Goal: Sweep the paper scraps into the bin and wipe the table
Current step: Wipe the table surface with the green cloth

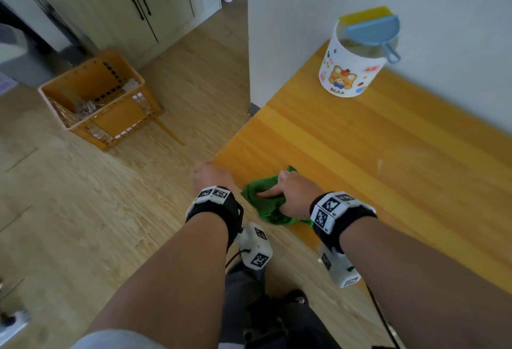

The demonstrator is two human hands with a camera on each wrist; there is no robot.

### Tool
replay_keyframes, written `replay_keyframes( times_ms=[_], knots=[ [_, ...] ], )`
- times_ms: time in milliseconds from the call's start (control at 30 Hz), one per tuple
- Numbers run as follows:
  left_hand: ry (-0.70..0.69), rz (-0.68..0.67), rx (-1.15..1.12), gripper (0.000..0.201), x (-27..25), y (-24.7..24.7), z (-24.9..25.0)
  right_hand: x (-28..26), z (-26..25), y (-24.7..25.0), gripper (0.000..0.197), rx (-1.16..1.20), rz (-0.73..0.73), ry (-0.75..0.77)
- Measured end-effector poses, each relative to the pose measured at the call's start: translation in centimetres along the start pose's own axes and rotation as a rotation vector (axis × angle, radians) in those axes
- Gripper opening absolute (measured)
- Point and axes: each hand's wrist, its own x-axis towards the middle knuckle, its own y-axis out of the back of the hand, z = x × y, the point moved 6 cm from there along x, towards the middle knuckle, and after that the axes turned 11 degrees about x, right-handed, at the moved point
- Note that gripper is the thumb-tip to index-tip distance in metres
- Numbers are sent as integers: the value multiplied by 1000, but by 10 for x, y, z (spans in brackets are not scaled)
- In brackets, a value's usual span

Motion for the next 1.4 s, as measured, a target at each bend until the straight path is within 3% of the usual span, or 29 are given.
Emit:
replay_keyframes(
  times_ms=[133,400,500,633,767,867,1100,1233,1400],
  knots=[
    [-71,64,14,41,-33,-12,27,-36,36,-11,68,50,23,-43],
    [-382,-125,182,27,-87,-69,88,-105,128,-7,64,202,219,-244],
    [-508,-139,270,23,-95,-83,102,-115,161,7,63,255,349,-299],
    [-681,-62,373,16,-94,-91,125,-117,207,33,59,338,509,-453],
    [-827,-39,418,29,-88,-98,167,-108,242,65,59,369,605,-541],
    [-858,-41,409,31,-80,-104,197,-96,263,92,58,381,669,-575],
    [-810,-113,356,9,-51,-118,228,-66,299,132,63,429,723,-640],
    [-770,-118,309,10,-41,-121,226,-47,272,147,59,388,648,-610],
    [-762,-96,276,7,-41,-121,223,-30,214,131,65,345,513,-435]
  ],
)
